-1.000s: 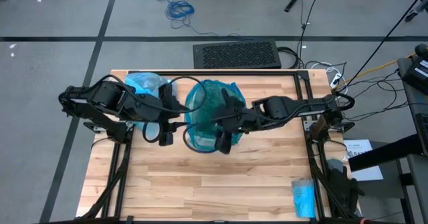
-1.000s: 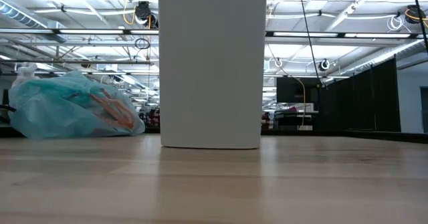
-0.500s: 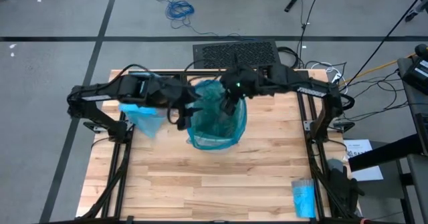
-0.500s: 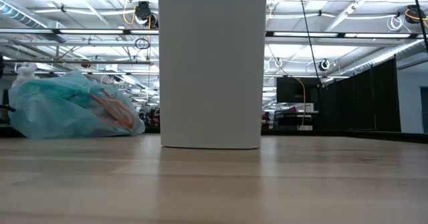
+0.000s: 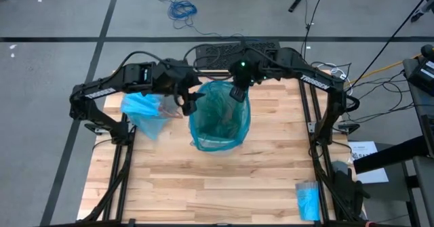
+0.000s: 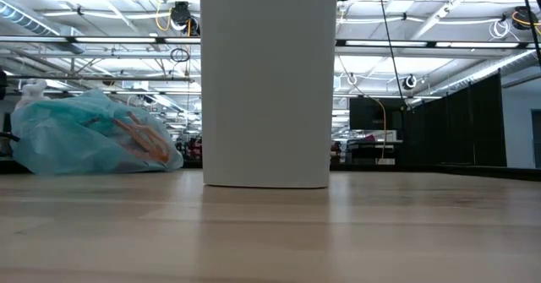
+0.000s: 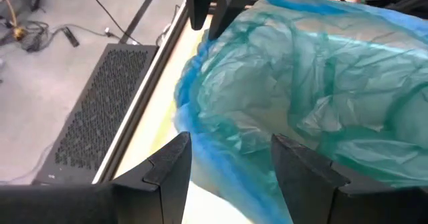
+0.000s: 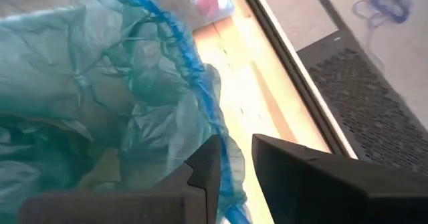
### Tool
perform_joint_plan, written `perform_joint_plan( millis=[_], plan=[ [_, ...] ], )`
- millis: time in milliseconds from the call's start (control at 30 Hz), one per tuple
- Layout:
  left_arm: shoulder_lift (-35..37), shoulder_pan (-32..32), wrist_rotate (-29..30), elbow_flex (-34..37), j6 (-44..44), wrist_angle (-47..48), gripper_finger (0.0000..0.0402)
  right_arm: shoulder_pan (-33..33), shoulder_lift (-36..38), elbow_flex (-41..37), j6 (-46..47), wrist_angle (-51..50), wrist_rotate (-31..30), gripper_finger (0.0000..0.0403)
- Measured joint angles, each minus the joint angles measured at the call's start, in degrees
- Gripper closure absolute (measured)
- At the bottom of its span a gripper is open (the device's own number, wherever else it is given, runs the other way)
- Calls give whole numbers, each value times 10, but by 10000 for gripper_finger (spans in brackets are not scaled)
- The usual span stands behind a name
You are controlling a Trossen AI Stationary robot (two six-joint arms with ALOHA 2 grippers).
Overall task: Place trash/remove bag and relplace
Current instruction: Insert the new blue trash bag into the white trash bin
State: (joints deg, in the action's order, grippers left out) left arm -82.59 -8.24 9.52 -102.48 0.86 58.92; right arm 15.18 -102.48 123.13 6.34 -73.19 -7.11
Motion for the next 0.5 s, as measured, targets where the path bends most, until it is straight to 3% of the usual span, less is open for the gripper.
perform_joint_plan(
  millis=[167, 333, 500],
  plan=[
    [0, -28, -25, 0, 8, 9, 201, 32, -2, -10, -23, 6, 26, 330],
    [0, -49, -49, 17, 10, 7, 201, 58, -3, -54, -27, 40, 96, 330],
    [0, -52, -49, 21, 11, 0, 201, 58, -3, -99, -26, 62, 105, 330]
  ],
)
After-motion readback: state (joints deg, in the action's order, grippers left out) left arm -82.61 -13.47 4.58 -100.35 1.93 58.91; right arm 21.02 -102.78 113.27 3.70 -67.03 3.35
